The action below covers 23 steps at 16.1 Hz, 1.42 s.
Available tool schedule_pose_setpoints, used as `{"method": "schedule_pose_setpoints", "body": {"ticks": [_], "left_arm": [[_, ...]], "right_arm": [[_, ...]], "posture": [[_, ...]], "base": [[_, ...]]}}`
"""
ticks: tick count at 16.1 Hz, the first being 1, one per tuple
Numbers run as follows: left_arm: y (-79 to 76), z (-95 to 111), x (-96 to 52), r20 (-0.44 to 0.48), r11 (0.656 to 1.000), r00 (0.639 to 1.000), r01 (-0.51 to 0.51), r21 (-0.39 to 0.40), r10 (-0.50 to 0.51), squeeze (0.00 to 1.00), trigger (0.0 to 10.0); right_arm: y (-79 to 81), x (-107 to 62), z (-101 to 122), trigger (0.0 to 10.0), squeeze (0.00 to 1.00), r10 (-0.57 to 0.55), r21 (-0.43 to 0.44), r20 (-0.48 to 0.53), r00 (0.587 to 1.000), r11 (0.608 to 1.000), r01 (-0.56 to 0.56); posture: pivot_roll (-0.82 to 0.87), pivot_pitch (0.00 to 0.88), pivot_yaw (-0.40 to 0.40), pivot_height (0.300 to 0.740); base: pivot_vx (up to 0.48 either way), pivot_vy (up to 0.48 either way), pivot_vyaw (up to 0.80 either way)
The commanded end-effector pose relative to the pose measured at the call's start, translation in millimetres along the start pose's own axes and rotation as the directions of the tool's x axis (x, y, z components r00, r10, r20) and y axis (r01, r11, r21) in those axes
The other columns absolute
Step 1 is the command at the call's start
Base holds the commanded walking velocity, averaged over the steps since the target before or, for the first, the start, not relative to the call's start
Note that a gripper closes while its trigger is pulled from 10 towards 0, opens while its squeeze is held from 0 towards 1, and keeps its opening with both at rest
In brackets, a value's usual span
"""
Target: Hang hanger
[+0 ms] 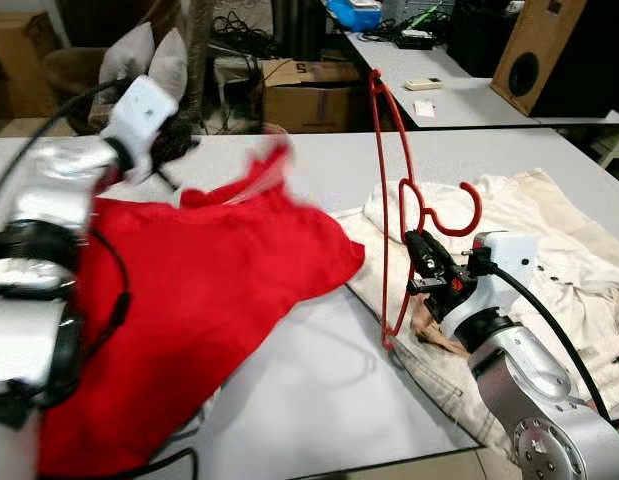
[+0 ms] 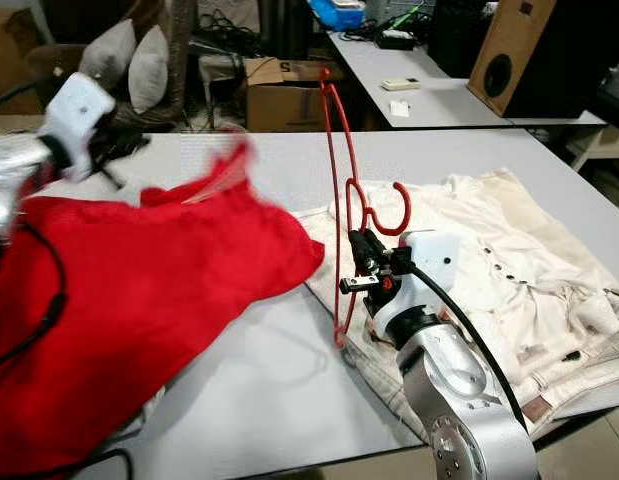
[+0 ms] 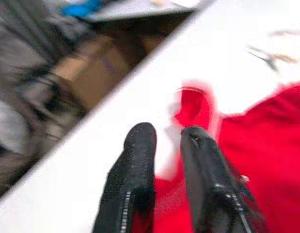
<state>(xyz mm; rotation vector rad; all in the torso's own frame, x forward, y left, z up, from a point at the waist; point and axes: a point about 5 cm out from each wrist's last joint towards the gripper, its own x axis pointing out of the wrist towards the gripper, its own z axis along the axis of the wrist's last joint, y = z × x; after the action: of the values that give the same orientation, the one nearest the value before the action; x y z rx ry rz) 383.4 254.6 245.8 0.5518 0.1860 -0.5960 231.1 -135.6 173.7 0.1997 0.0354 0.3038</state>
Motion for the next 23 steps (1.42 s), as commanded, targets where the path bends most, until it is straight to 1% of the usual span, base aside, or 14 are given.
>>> {"method": "schedule_pose_setpoints", "body": {"ticks": [1, 2, 3, 5, 6, 8, 9, 10, 13, 14, 16, 18, 19, 23], "left_arm": [[-1.0, 8, -5.6, -0.004, 0.995, 0.995, 0.099, 0.034, -0.098, 1.00, 10.0], [2.9, 11, -10.5, 0.019, 0.995, 0.996, 0.089, 0.042, -0.090, 1.00, 10.0], [20.0, 36, -23.5, 0.215, 0.997, 0.974, -0.062, -0.047, 0.071, 1.00, 10.0], [22.7, 49, -28.4, 0.337, 0.979, 0.924, -0.137, -0.153, 0.182, 1.00, 10.0], [-4.7, 40, -23.2, 0.372, 0.976, 0.912, -0.108, -0.189, 0.173, 0.00, 10.0], [-50.2, 20, -14.9, 0.380, 0.967, 0.908, -0.089, -0.240, 0.178, 0.00, 10.0], [-87.1, 8, -14.1, 0.375, 0.950, 0.899, -0.119, -0.288, 0.227, 0.00, 10.0], [-101.0, 6, -15.9, 0.373, 0.927, 0.886, -0.141, -0.346, 0.274, 0.00, 10.0], [-127.8, -7, -30.1, 0.263, 0.864, 0.868, -0.297, -0.406, 0.422, 0.00, 10.0], [-138.8, -11, -32.5, 0.251, 0.878, 0.882, -0.287, -0.383, 0.398, 0.00, 10.0], [-153.7, -10, -33.3, 0.216, 0.854, 0.880, -0.307, -0.419, 0.423, 0.00, 10.0], [-158.2, -4, -31.3, 0.209, 0.846, 0.877, -0.315, -0.430, 0.433, 0.00, 10.0], [-163.8, 1, -30.1, 0.215, 0.848, 0.883, -0.293, -0.441, 0.417, 0.00, 10.0], [-171.8, 3, -30.1, 0.218, 0.851, 0.889, -0.275, -0.447, 0.403, 0.00, 10.0]], "right_arm": [[-0.1, 1.3, 2, 10.0, 0.00, 0.012, -0.005, -0.003, 1.000, 1.000, -0.012], [-0.1, 1.0, 2, 10.0, 0.00, 0.013, -0.003, -0.002, 1.000, 1.000, -0.013], [-2.0, -1.3, 3, 10.0, 0.00, -0.001, 0.016, 0.010, 1.000, 1.000, 0.001], [-3.3, -3.5, 4, 10.0, 0.00, -0.018, 0.026, 0.015, 1.000, 1.000, 0.018], [-4.2, -5.9, 4, 10.0, 0.00, -0.038, 0.003, 0.019, 0.999, 0.999, 0.038], [-3.6, -7.9, 5, 10.0, 0.00, -0.056, -0.003, 0.022, 0.998, 0.998, 0.056], [-0.7, -9.3, 5, 10.0, 0.00, -0.054, -0.011, 0.021, 0.998, 0.998, 0.055], [1.1, -9.6, 5, 10.0, 0.00, -0.050, -0.018, 0.017, 0.999, 0.999, 0.050], [8.7, -6.4, 7, 10.0, 0.00, 0.008, -0.025, 0.013, 1.000, 1.000, -0.007], [2.5, -5.4, 8, 10.0, 0.00, -0.042, -0.004, 0.008, 0.999, 0.999, 0.043], [-4.3, -6.4, 1, 10.0, 0.00, -0.053, 0.051, -0.059, 0.997, 0.997, 0.056], [-5.5, -8.2, -2, 10.0, 0.00, -0.047, 0.032, -0.095, 0.994, 0.998, 0.050], [-9.6, -9.9, -3, 10.0, 0.00, -0.070, -0.060, -0.129, 0.989, 0.996, 0.063], [-20.7, -9.1, 0, 10.0, 0.00, -0.127, -0.032, -0.126, 0.984, 0.992, 0.123]], "posture": [[0.07, 0.000, -0.031, 0.740], [0.06, 0.000, -0.023, 0.740], [0.06, 0.000, -0.005, 0.740], [0.06, 0.000, 0.007, 0.740], [0.05, 0.000, 0.015, 0.740], [0.05, 0.000, 0.014, 0.740], [0.05, 0.000, -0.001, 0.740], [0.05, 0.000, -0.009, 0.740], [0.06, 0.000, -0.028, 0.740], [0.06, 0.000, -0.039, 0.740], [0.06, 0.013, -0.052, 0.740], [0.06, 0.020, -0.050, 0.740], [0.05, 0.025, -0.056, 0.740], [0.04, 0.017, -0.056, 0.740]], "base": [[0.000, 0.000, 0.00], [0.000, 0.000, 0.00], [0.000, 0.000, 0.00], [0.000, 0.000, 0.00], [0.000, 0.000, 0.00], [0.000, 0.000, -0.22], [0.000, 0.000, -0.76], [0.000, 0.000, 0.00], [0.000, 0.000, 0.00], [0.000, 0.000, 0.00], [0.000, 0.000, 0.00], [0.000, 0.000, 0.00], [-0.307, 0.000, 0.00], [-0.233, 0.000, 0.00]]}}
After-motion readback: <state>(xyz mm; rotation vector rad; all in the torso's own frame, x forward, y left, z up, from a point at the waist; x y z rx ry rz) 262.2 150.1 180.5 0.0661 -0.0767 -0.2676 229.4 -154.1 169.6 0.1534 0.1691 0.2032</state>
